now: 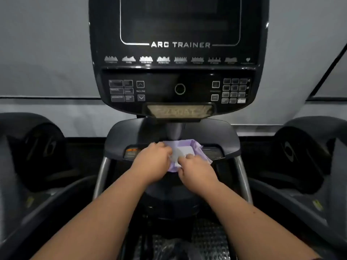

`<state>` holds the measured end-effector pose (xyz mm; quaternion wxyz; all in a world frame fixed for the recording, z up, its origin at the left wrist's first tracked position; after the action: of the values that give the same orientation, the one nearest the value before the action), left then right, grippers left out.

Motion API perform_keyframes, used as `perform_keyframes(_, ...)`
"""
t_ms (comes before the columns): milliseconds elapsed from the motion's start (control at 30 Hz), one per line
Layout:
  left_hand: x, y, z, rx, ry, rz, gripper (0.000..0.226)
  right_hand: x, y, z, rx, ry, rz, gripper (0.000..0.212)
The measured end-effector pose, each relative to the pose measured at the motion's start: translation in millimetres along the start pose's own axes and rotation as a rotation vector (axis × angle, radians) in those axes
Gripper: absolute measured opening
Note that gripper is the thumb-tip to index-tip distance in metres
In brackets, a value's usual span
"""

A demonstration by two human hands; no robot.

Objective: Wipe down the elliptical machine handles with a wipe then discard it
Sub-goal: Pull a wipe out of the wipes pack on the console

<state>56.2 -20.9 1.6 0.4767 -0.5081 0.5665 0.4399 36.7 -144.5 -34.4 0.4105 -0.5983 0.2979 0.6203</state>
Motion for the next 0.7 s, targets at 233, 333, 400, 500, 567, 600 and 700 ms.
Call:
perform_keyframes(233, 62, -24, 3, -0.055, -0.143, 0.056, 0.035, 33, -23, -23, 0.153, 0.087, -0.097, 0.04)
perform_keyframes(333, 81, -32, 10, -0.066, -0.156, 0.102, 0.057, 39, -29, -26, 0.192, 0.124, -0.113, 0.032)
perform_keyframes(400, 85, -37, 13, -0.057, -0.144, 0.09, 0.067, 42, -34, -24, 0.198, 0.116, -0.092, 0.028)
perform_keyframes(500, 85, -43, 15, -0.048, -0.151, 0.086, 0.071, 44, -37, -24, 0.203, 0.066, -0.079, 0.032)
perform_keyframes(567, 84, -46, 15, -0.055, -0.162, 0.133, 0.074, 41, -36, -22, 0.191, 0.058, -0.089, 0.029)
perform_keyframes(600, 83, -46, 15, -0.058, -0.172, 0.156, 0.075, 38, -34, -20, 0.185, 0.049, -0.087, 0.026)
perform_keyframes(700, 66, -42, 8, -0.044, -0.148, 0.131, 0.072, 23, -21, -19, 0.217, -0.064, -0.162, 0.017)
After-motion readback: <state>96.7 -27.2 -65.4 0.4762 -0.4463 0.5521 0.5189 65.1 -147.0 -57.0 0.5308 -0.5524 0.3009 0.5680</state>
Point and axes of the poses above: each hand's wrist, its own y-axis away from the middle knuckle, its own x-axis out of the palm, z = x × y, the point moved 6 cm from there along -y, towards the middle knuckle, and after that the axes turned 15 degrees about -x, right-handed, at the moved point
